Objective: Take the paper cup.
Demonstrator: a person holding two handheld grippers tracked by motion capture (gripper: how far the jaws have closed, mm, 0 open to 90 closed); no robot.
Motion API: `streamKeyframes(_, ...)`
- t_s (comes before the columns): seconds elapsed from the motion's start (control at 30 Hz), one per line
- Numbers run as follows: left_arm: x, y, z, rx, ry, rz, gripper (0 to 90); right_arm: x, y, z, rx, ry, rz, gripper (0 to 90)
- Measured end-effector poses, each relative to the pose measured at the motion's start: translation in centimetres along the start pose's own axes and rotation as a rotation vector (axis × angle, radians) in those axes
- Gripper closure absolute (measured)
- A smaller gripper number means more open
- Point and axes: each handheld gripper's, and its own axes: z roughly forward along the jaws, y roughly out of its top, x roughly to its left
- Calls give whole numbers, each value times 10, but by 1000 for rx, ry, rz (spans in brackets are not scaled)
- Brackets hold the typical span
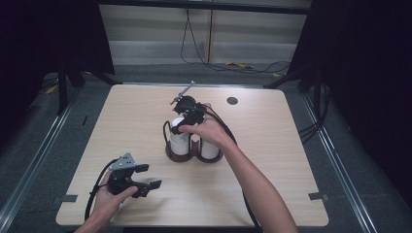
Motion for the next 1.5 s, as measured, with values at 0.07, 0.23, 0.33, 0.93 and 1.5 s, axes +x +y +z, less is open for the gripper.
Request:
streamKeyframes(0.07, 0, 0, 0, 0, 0, -1, 167, 0, 2, -3, -9, 0, -2, 345)
streamKeyframes(0.23, 0, 0, 0, -3, -6, 1, 167, 2, 3, -4, 2, -2, -5, 343)
streamKeyframes(0.33, 0, 0, 0, -2, -8, 3, 167, 2, 2, -1, 19, -4, 4, 342)
streamKeyframes(0.93, 0, 0, 0, -1, -10, 1, 166, 0, 3, -10, -18, 7, -4, 357)
streamKeyframes(1.5, 2, 0, 1, -21, 33, -1, 166, 0, 2, -22, -80, 12, 8, 367)
